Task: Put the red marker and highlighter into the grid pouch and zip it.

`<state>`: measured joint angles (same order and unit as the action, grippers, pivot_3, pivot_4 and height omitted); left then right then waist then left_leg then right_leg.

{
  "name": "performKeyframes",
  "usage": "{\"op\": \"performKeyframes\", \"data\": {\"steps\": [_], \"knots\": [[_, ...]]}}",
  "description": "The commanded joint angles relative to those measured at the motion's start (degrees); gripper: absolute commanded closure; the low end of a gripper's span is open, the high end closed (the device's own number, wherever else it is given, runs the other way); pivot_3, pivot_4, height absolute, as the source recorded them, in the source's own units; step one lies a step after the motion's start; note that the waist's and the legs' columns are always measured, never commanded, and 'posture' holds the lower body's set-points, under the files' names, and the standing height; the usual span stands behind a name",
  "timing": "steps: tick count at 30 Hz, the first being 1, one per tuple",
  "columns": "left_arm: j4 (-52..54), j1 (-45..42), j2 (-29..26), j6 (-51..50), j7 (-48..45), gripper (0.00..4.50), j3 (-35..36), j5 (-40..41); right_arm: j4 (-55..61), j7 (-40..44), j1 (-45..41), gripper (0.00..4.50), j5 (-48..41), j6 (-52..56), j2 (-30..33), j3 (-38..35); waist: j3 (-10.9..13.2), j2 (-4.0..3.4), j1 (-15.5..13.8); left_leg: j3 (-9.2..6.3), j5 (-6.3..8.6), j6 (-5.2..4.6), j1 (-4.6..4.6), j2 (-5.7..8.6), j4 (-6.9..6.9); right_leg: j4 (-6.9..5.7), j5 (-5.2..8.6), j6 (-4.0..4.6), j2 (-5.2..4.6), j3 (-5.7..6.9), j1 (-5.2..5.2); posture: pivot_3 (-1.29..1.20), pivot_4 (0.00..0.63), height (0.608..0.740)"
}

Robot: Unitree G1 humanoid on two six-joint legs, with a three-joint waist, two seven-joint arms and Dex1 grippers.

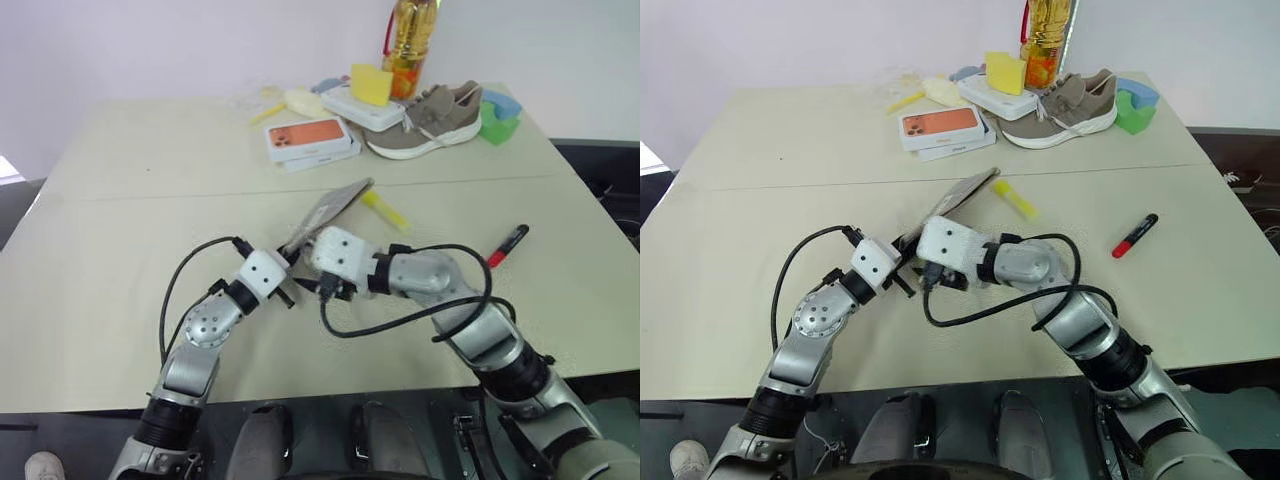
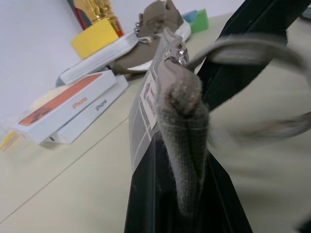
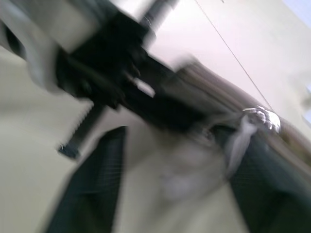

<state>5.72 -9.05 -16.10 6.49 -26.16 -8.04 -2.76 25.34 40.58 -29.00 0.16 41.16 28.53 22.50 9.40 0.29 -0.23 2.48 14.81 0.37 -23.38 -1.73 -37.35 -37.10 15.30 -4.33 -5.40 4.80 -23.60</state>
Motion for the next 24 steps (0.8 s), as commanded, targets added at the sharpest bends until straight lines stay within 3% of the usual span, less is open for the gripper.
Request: {"op": "performKeyframes", "data": {"steps": [1,8,18,21,24], "knots": [[1.6,-0.6,-1.2,-3.1,-0.3,4.5,2.7,2.4,-0.8,-2.6,2.1,0.52,-1.4,2.2,1.5,-9.0,0.0,0.01,-0.3,0.01,0.0,0.0,0.0,0.0,-0.01,0.0,0.0,0.0,0.0,0.0,0.01,0.0,0.15,0.74],[-0.2,-0.8,-4.7,-1.3,-4.8,4.5,5.2,7.6,-13.1,-12.6,0.8,0.52,-5.0,6.6,-5.9,-22.7,0.0,0.01,0.0,0.12,0.0,0.0,0.09,-0.08,0.03,-0.03,-0.01,0.05,0.23,-0.03,0.02,0.0,0.15,0.74],[-2.5,-1.8,-6.7,0.8,-7.5,4.5,5.5,8.7,-38.2,-19.1,-8.3,0.52,-6.9,-0.1,-10.9,-28.3,0.0,-0.01,-0.1,0.24,0.0,0.0,0.07,-0.07,0.04,-0.03,-0.02,0.06,0.25,-0.06,0.0,0.0,0.15,0.74],[-2.8,-1.6,-6.6,1.2,-7.0,4.5,5.6,8.4,-41.5,-18.4,-8.8,1.28,-7.6,-2.1,-10.6,-28.4,0.0,-0.01,-0.1,0.23,0.0,0.0,0.06,-0.07,0.06,-0.01,-0.02,0.06,0.25,-0.06,0.0,0.0,0.15,0.74],[-3.4,-1.5,-6.5,1.9,-6.7,4.5,5.8,8.4,-42.1,-18.3,-8.5,2.86,-7.5,-4.0,-10.1,-27.9,0.0,-0.01,-0.1,0.25,0.0,0.0,0.05,-0.08,0.06,-0.02,-0.02,0.06,0.25,-0.08,-0.01,0.0,0.15,0.74]]}}
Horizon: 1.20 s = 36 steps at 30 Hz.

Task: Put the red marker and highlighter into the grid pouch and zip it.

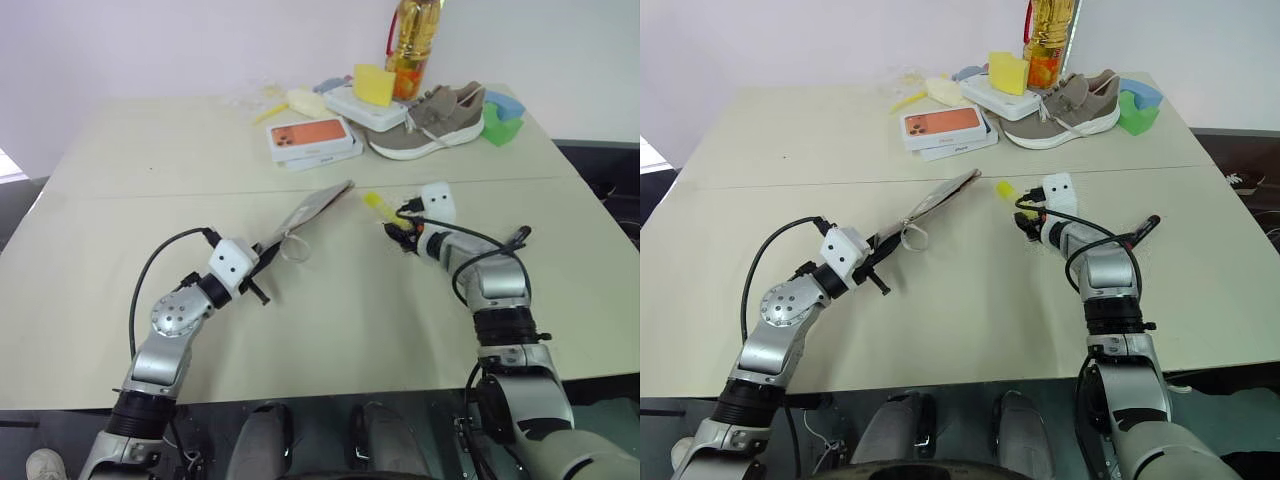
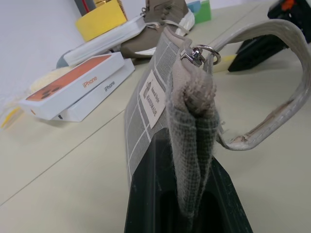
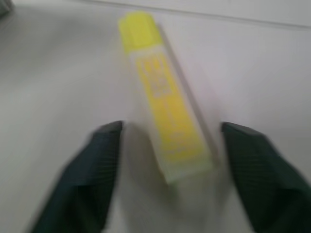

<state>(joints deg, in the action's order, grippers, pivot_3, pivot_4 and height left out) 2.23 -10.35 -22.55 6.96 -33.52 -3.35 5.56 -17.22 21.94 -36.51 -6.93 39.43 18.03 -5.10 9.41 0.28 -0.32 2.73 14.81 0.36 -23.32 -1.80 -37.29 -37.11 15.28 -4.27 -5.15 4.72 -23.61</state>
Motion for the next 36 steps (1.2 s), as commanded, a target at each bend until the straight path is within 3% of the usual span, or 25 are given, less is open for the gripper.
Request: {"op": "performKeyframes", "data": {"steps": [1,2,10,13,17,36], "knots": [[-0.1,-0.3,0.0,1.6,0.8,4.5,1.1,0.1,0.9,0.4,-0.7,3.4,-0.4,-2.7,0.5,-0.1,0.0,-0.01,0.0,0.0,0.0,0.0,0.0,0.0,0.0,-0.01,0.0,0.0,0.0,0.0,-0.01,0.0,0.15,0.74],[-0.3,-0.4,0.1,1.7,0.8,4.5,1.1,0.1,1.6,0.4,-0.4,3.67,-0.3,-3.1,0.6,0.2,0.0,-0.01,0.0,0.0,0.0,0.0,0.0,0.0,0.0,-0.02,0.0,0.0,0.0,0.0,-0.01,0.0,0.15,0.74],[-2.3,-2.3,0.8,3.7,0.4,4.5,1.8,1.5,23.9,1.9,8.2,3.65,2.4,0.5,9.4,2.5,0.0,-0.03,-0.5,-0.01,0.0,0.0,-0.05,-0.02,0.0,0.0,0.0,-0.01,-0.07,0.01,-0.03,0.0,0.15,0.74],[-3.1,-3.3,1.0,5.1,-1.2,4.5,1.8,2.8,37.6,5.4,12.5,3.65,-3.2,6.1,12.8,-1.5,0.0,-0.02,-0.4,-0.01,0.0,0.0,-0.06,0.0,0.0,0.02,0.0,-0.02,-0.1,0.01,-0.03,0.0,0.15,0.74],[-4.5,-4.8,1.3,6.0,-2.4,4.5,1.3,3.1,46.6,8.5,14.7,3.65,-9.4,11.7,14.9,-4.7,0.0,0.0,-0.2,-0.06,0.0,0.0,-0.03,-0.01,-0.02,0.0,0.0,-0.01,-0.02,0.01,-0.02,0.0,0.15,0.74],[-6.0,-4.8,1.7,9.2,-4.3,4.5,0.1,2.5,47.9,7.4,13.0,3.65,-12.2,15.2,15.6,1.0,0.0,0.03,-0.4,-0.08,0.0,0.0,-0.03,0.01,-0.04,0.03,0.0,0.0,0.01,0.01,-0.01,0.0,0.15,0.74]]}}
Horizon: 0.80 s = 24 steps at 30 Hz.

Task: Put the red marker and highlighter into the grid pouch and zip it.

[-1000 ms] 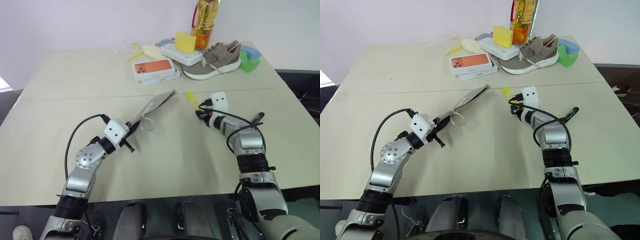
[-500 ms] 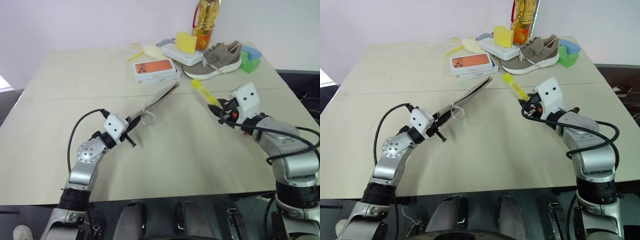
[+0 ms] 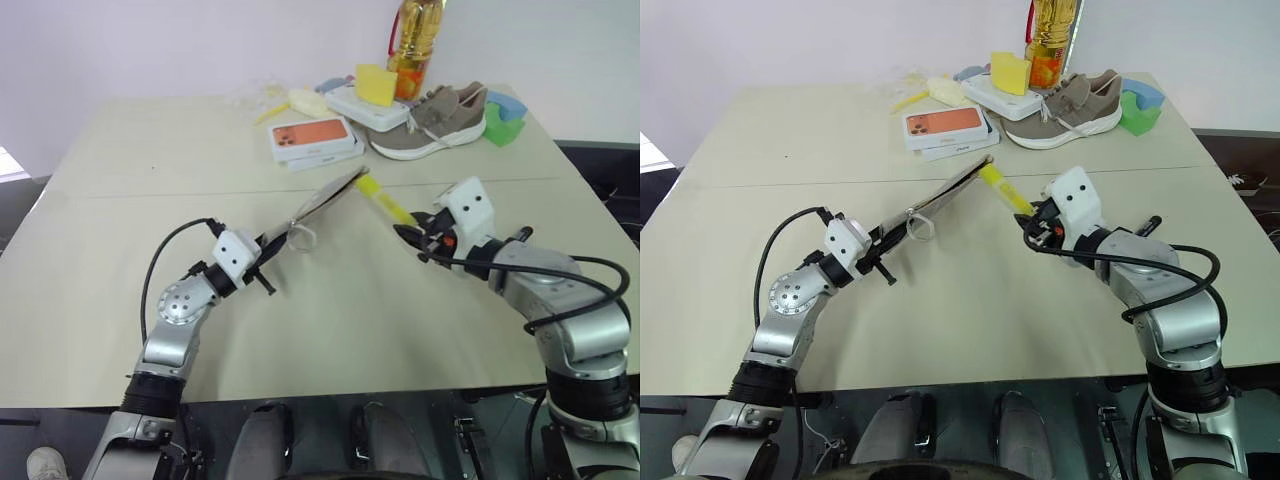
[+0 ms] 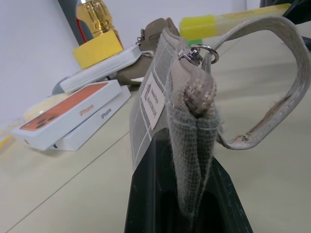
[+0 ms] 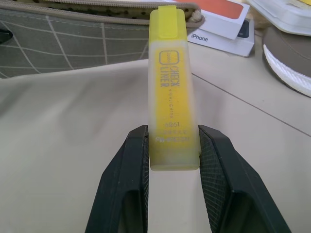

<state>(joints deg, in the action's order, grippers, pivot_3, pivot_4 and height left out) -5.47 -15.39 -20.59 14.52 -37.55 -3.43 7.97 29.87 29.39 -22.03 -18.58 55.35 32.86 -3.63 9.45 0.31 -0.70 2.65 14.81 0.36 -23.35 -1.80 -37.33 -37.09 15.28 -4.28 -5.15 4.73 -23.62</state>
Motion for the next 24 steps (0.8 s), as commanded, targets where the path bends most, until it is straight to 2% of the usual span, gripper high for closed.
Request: {"op": "performKeyframes", "data": {"steps": [1,16,24], "knots": [[1.7,0.3,-0.3,1.7,-0.3,4.5,0.2,0.1,0.8,-0.1,-1.6,3.65,-0.6,-0.7,0.8,-0.5,0.0,0.0,0.0,0.0,0.0,0.0,0.0,0.0,0.0,0.0,0.0,0.0,0.0,0.0,0.0,0.0,0.15,0.74],[0.8,0.5,-0.5,2.6,-1.6,4.5,-0.1,-0.1,1.4,-0.2,-0.8,3.65,-1.2,-0.2,1.1,0.1,0.0,0.0,0.0,0.0,0.0,0.0,0.0,0.0,0.0,0.0,0.0,0.0,0.0,0.0,0.0,0.0,0.15,0.74],[1.2,-0.1,-0.7,3.5,-3.3,4.5,0.2,0.8,2.9,1.7,0.9,3.65,-0.7,-0.6,4.6,2.3,0.0,0.0,0.0,0.0,0.0,0.0,0.0,0.0,-0.01,0.0,0.0,0.0,0.0,0.0,0.0,0.0,0.15,0.74]]}}
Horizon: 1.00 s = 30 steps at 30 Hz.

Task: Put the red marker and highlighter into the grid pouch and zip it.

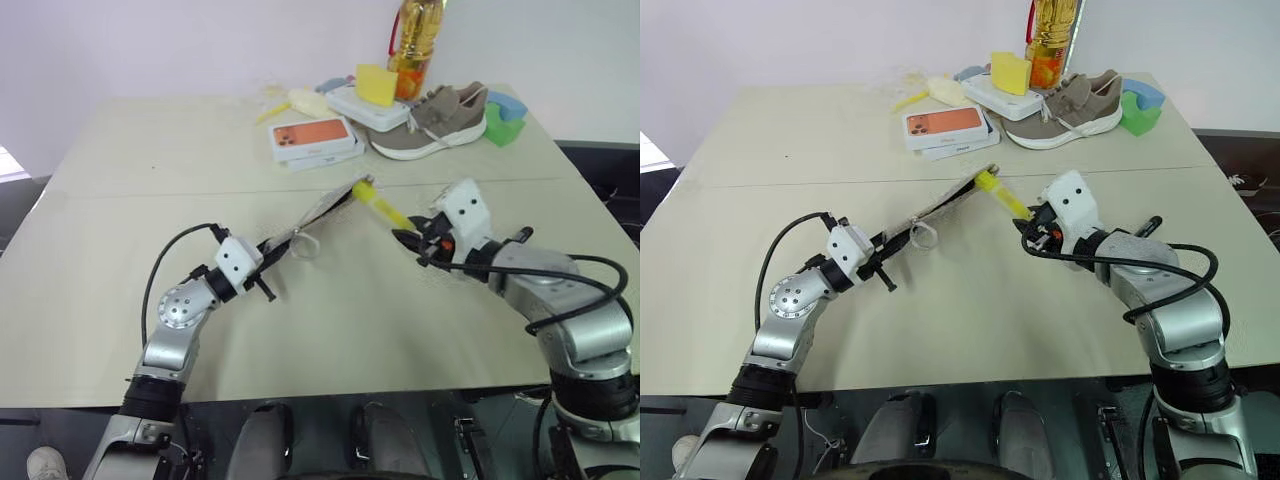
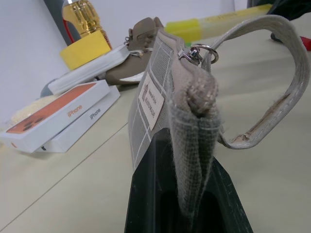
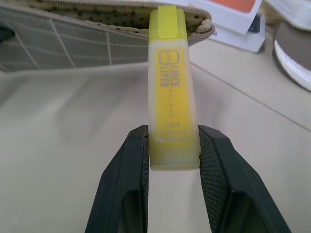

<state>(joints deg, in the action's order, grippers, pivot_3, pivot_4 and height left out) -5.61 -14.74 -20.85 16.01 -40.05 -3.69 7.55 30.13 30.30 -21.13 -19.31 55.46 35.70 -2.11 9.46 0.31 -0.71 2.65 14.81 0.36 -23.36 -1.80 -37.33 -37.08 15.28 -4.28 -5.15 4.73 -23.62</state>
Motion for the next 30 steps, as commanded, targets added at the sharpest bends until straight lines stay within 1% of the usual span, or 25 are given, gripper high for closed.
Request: {"op": "performKeyframes", "data": {"steps": [1,5,9,12,14,16,20,21,22,23,24,26,27,30], "knots": [[1.4,-0.8,-0.5,2.0,-1.0,4.5,0.5,1.3,2.7,0.9,0.1,3.65,0.1,-0.9,2.2,1.1,0.0,0.0,0.0,0.0,0.0,0.0,0.0,0.0,0.0,0.0,0.0,0.0,0.0,0.0,0.0,0.0,0.15,0.74],[1.9,-0.8,-1.7,3.1,-3.4,4.5,-0.2,1.1,3.9,3.4,0.8,3.65,2.6,-4.4,7.1,4.7,0.0,0.01,0.0,0.0,0.0,0.0,0.0,0.0,0.0,0.0,0.0,0.0,0.01,0.0,-0.01,0.0,0.15,0.74],[3.0,-0.3,-4.0,4.6,-8.1,4.5,-1.9,1.6,8.0,9.8,2.6,3.65,6.2,-12.8,14.9,9.8,0.0,0.01,0.0,0.0,0.0,0.0,0.0,0.0,0.01,0.03,0.01,0.0,0.01,0.0,-0.01,0.0,0.15,0.74],[3.6,-0.5,-5.7,4.5,-11.7,4.5,-3.1,2.6,7.9,12.3,1.8,3.65,8.9,-15.9,17.9,12.6,0.0,0.05,0.0,0.0,0.0,0.0,0.0,0.0,0.0,0.05,0.01,0.0,0.01,0.0,0.0,0.0,0.15,0.74],[4.4,-0.5,-7.0,3.7,-14.7,4.5,-4.1,3.3,7.1,13.7,0.4,3.65,12.4,-18.9,19.7,15.5,0.0,0.08,0.0,0.0,0.0,0.0,0.0,-0.01,-0.02,0.04,0.01,0.0,0.02,0.01,0.0,0.0,0.15,0.74],[4.8,-0.7,-7.8,3.1,-16.4,4.5,-4.7,3.6,6.3,14.6,-0.5,3.65,14.8,-21.0,20.3,17.2,0.1,0.07,0.0,0.0,0.0,0.0,0.0,-0.01,-0.02,0.03,0.01,0.01,0.02,0.0,-0.01,0.0,0.15,0.74],[4.9,-1.5,-7.7,2.2,-17.1,4.5,-4.7,4.2,5.5,15.5,-1.3,3.65,14.6,-20.5,18.0,17.4,0.1,0.09,0.0,0.0,0.0,0.0,0.0,-0.02,-0.02,0.03,0.01,0.01,0.03,0.0,-0.01,0.0,0.15,0.74],[4.7,-1.7,-7.6,2.1,-17.0,4.5,-4.6,4.0,5.4,15.1,-1.2,2.85,14.6,-20.2,17.3,16.7,0.1,0.1,0.0,0.0,0.0,0.0,0.0,-0.02,-0.04,0.03,0.01,0.01,0.03,0.0,0.0,0.0,0.15,0.74],[4.6,-1.9,-7.6,2.1,-16.8,4.5,-4.5,3.8,5.3,14.1,-1.0,2.55,14.9,-20.3,16.6,15.7,0.1,0.1,0.0,0.0,0.0,0.0,0.0,-0.02,-0.04,0.03,0.01,0.01,0.02,0.0,0.0,0.0,0.15,0.74],[4.5,-1.9,-7.5,2.0,-16.6,4.5,-4.5,3.6,5.3,12.9,-0.8,2.1,15.2,-20.2,15.8,14.5,0.1,0.1,0.0,0.0,0.0,0.0,0.0,-0.02,-0.05,0.03,0.01,0.01,0.02,0.0,0.01,0.0,0.15,0.74],[4.3,-1.9,-7.5,1.9,-16.4,4.5,-4.4,3.5,5.3,12.1,-0.4,1.53,14.6,-19.2,14.9,12.6,0.1,0.1,-0.1,0.0,0.0,0.0,-0.01,-0.02,-0.05,0.03,0.01,0.01,0.02,0.0,0.0,0.0,0.15,0.74],[3.9,-1.7,-7.3,1.9,-15.7,4.5,-4.2,3.0,5.6,11.7,0.4,0.55,12.4,-16.8,13.9,8.7,0.1,0.13,-0.1,0.0,0.0,0.0,-0.01,-0.02,-0.06,0.03,0.01,0.01,0.02,0.01,0.01,0.0,0.15,0.74],[3.8,-1.6,-7.1,1.6,-15.3,4.5,-4.1,3.1,5.7,11.7,1.1,0.55,11.4,-16.0,13.7,6.7,0.1,0.14,-0.1,0.0,0.0,0.0,-0.01,-0.02,-0.06,0.03,0.01,0.0,0.01,0.01,0.02,0.0,0.15,0.74],[3.2,-1.6,-5.4,0.8,-12.7,4.5,-3.7,3.1,5.1,10.3,4.0,0.55,7.5,-9.5,12.2,-3.5,0.1,0.17,-0.3,-0.02,0.0,0.0,-0.01,-0.02,-0.07,0.04,0.01,0.0,0.0,0.04,0.07,0.0,0.15,0.74]]}}
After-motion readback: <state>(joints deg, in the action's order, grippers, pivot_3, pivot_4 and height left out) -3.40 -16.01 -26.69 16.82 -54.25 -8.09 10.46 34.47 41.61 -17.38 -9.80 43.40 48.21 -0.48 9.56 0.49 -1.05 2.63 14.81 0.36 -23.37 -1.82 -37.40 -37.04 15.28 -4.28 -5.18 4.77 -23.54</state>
